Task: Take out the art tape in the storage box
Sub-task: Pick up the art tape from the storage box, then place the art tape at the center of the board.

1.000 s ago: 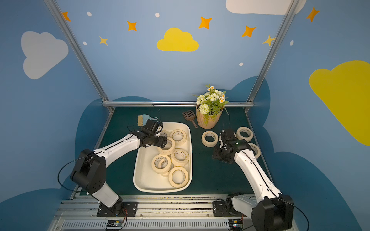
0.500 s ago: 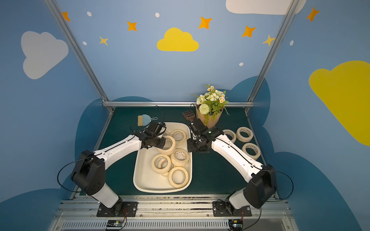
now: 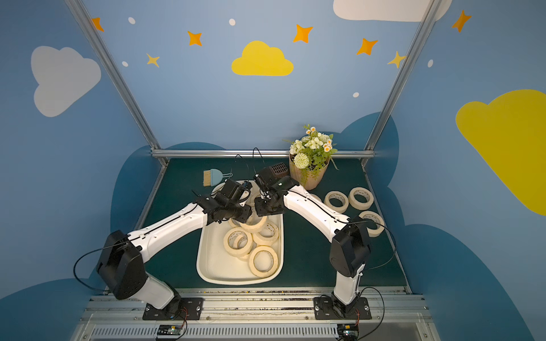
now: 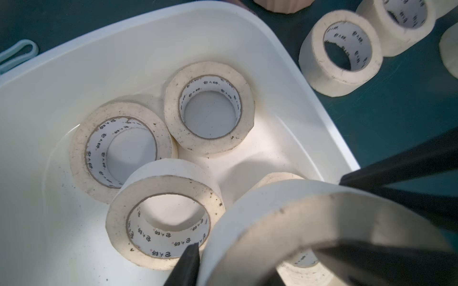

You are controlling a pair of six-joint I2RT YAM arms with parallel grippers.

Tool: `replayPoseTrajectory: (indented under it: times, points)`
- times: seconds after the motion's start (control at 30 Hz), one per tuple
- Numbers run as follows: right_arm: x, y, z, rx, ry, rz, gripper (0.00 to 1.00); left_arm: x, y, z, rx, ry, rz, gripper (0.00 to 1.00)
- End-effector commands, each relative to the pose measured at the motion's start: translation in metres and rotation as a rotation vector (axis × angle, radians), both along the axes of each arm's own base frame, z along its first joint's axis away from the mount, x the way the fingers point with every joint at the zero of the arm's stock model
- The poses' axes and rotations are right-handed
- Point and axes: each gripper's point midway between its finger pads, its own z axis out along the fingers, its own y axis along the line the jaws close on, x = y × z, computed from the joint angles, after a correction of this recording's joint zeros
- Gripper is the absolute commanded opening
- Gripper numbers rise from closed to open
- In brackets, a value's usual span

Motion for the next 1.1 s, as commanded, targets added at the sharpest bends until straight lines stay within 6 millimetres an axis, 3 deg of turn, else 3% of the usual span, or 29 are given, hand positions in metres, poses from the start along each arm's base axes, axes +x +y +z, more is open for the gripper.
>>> replayPoseTrajectory:
  times: [0.0,0.23,0.37,0.47,0.6,0.7,0.77,0.9,1.07]
  points:
    - [0.008,0.000,0.014,0.028,-0.037,-0.029,0.02,-0.006,0.000,0.013,-0.037,-0.013,-0.008,0.60]
    - [0.015,-0.039,0.026,-0.046,-0.076,-0.101,0.00,-0.020,0.007,0.034,-0.121,-0.083,-0.006,0.94]
    - [0.011,-0.082,0.035,-0.069,-0.098,-0.178,0.00,-0.024,0.025,0.051,-0.144,-0.158,0.038,1.00]
    - [0.003,-0.130,0.041,-0.089,-0.117,-0.269,0.00,-0.023,0.037,0.054,-0.149,-0.165,0.064,1.00]
    - [-0.015,-0.218,0.038,-0.184,-0.172,-0.471,0.00,-0.012,0.049,0.034,-0.165,-0.127,0.103,0.99]
    - [-0.031,-0.281,0.021,-0.230,-0.173,-0.629,0.00,0.000,0.057,0.013,-0.191,-0.085,0.138,0.98]
    - [-0.041,-0.311,0.005,-0.219,-0.134,-0.723,0.00,0.007,0.060,-0.002,-0.189,-0.057,0.156,0.97]
    - [-0.049,-0.347,-0.033,-0.189,-0.040,-0.845,0.00,0.015,0.060,-0.034,-0.167,0.027,0.171,0.95]
    - [-0.038,-0.361,-0.063,-0.161,0.058,-0.918,0.00,0.022,0.060,-0.061,-0.139,0.082,0.182,0.93]
